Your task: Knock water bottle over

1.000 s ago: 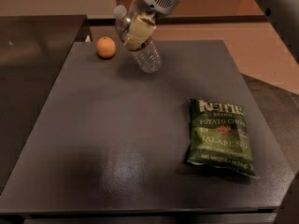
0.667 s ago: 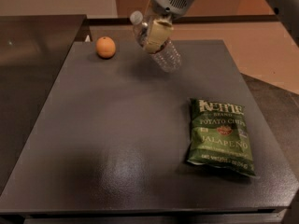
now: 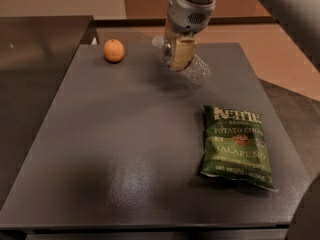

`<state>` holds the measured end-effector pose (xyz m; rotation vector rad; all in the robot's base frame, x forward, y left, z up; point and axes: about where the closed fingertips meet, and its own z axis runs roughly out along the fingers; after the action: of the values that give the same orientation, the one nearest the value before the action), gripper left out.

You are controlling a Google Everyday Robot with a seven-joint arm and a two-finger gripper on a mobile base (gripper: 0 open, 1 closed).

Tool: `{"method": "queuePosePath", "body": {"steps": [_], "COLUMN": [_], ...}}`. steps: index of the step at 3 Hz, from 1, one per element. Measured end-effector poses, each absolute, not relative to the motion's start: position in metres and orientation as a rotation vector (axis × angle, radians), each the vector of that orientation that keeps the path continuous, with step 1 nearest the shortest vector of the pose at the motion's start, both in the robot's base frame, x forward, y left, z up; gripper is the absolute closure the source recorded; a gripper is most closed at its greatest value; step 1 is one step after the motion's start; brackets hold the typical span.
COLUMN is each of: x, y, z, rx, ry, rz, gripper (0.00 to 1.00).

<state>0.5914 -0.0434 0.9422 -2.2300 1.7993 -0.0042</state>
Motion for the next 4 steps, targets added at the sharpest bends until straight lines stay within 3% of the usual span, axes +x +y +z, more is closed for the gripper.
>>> {"method": "queuePosePath", "body": {"steps": [3,4], "x": [0.602,0.607], "y": [-0.032,-0.028], "z": [0.892,0.891], "rx": [-2.495,-2.482], "ry": [1.747,1.735], "rz": [-0.15,-0.158], "gripper": [0.13,0.0]}}
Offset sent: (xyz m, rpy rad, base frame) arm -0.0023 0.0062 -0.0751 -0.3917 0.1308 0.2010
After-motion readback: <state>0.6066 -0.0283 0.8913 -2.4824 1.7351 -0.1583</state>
